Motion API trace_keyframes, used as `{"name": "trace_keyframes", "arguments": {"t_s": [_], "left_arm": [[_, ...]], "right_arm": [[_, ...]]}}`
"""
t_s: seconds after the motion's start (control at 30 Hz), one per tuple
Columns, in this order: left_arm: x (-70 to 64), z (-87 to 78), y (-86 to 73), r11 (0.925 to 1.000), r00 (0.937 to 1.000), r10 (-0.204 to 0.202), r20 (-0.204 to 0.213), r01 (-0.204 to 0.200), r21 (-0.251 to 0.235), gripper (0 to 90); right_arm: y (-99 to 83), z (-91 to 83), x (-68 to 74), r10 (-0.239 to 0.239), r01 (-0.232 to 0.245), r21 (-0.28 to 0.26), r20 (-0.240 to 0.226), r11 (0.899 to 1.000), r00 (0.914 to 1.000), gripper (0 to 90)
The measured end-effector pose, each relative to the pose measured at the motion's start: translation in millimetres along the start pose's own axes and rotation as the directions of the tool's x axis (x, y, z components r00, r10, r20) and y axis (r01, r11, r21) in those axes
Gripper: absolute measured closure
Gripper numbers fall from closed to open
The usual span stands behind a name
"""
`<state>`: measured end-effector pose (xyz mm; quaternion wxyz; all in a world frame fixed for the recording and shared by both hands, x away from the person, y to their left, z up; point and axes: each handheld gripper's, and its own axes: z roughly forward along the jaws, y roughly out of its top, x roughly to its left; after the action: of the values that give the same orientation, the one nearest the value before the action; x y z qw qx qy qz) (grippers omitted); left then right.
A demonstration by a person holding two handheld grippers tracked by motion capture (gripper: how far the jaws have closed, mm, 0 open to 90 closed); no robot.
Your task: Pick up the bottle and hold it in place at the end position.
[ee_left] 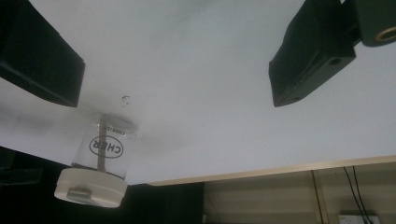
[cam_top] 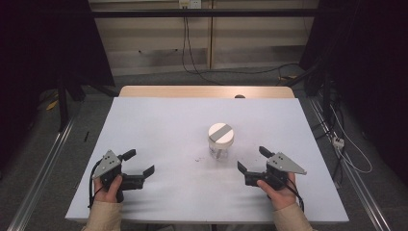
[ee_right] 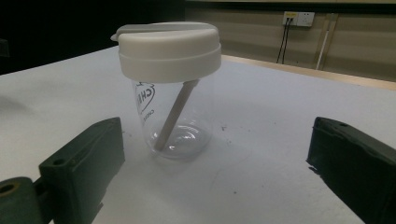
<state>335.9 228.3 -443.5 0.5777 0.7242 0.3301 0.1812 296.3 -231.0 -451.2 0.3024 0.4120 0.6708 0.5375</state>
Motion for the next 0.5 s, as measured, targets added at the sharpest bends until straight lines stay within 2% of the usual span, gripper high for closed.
{"name": "trace_keyframes", "arguments": {"t_s": [0.5], "left_arm": [[0.4, 0.3, 0.0, 1.0000, 1.0000, -0.002, 0.005, 0.002, 0.001, 3.3]], "right_arm": [[7.0, 26.6, 9.3, 0.016, -0.016, 0.006, -0.005, 1.000, 0.9999, 4.3]]}}
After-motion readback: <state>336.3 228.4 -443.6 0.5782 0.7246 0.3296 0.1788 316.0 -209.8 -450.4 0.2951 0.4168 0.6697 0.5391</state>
